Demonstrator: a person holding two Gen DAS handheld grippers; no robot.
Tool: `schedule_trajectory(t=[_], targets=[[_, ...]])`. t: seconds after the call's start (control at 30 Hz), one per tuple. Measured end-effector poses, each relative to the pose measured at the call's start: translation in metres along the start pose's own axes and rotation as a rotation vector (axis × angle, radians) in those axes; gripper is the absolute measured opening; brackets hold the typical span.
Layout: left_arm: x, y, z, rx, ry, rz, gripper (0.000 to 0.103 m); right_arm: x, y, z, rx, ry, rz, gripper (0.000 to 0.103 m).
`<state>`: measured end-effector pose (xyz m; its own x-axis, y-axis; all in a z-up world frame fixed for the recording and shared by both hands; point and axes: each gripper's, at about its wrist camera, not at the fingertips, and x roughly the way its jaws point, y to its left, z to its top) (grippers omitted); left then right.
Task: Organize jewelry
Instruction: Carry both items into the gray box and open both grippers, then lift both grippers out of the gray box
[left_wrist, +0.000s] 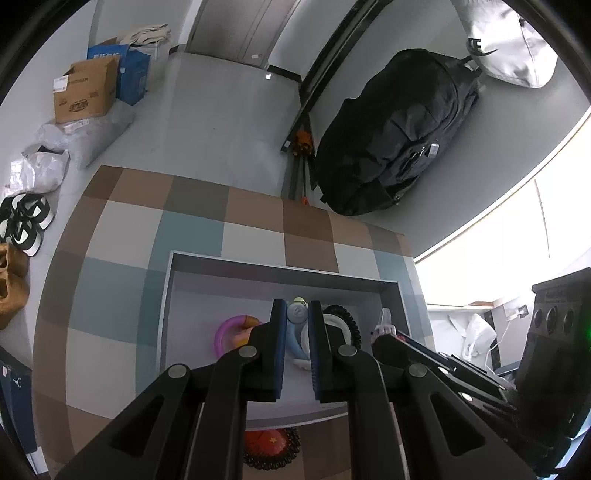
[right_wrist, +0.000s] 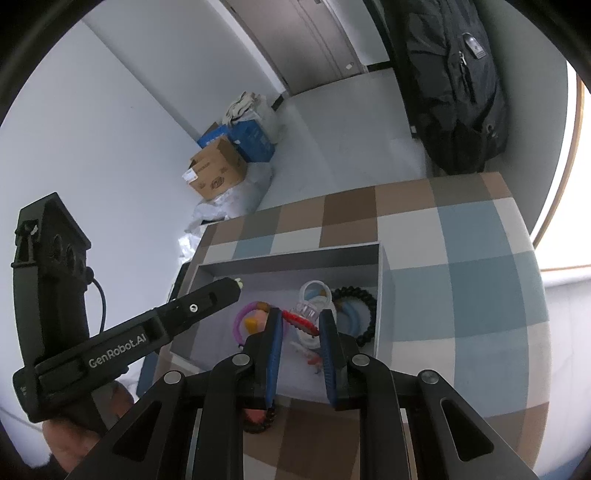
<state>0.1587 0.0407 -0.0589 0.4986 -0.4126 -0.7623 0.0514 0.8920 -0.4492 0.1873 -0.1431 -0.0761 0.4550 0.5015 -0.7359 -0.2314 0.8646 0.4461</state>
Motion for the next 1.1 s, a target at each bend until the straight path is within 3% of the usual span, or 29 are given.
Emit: schedule_trajectory(t=[0.3,0.47,0.5,0.53,0.63,0.7,1.1], targets=[[0.007,0.001,-0.001,-0.021,-0.004,0.001,0.007,-0.003,-0.004,0.000,0.023,-0.014,0.004,0.021],[0.017,0.005,0.003,-0.053,0.064,-0.033,0.013,-0.017,-0.001,-0.002,-0.010,-0.062,0.013,0.022],[0.016,0.006,0.003,-0.063,0.070,-0.058,0.021,-0.020,-0.001,-0.001,-0.011,-0.071,0.008,0.029],[0.015,0.005,0.003,-0.065,0.073,-0.066,0.038,-0.023,-0.002,-0.001,-0.008,-0.077,0.010,0.031],[0.002,0.003,0.002,-0.053,0.008,-0.034,0.060,-0.032,-0.003,-0.001,-0.006,-0.099,0.025,0.039],[-0.006,0.000,0.003,-0.034,-0.015,-0.036,0.069,-0.037,-0.004,-0.003,-0.009,-0.118,0.025,0.061],[-0.023,0.003,-0.008,-0.025,-0.069,0.052,0.069,-0.055,-0.003,-0.019,-0.048,-0.134,-0.007,0.084]])
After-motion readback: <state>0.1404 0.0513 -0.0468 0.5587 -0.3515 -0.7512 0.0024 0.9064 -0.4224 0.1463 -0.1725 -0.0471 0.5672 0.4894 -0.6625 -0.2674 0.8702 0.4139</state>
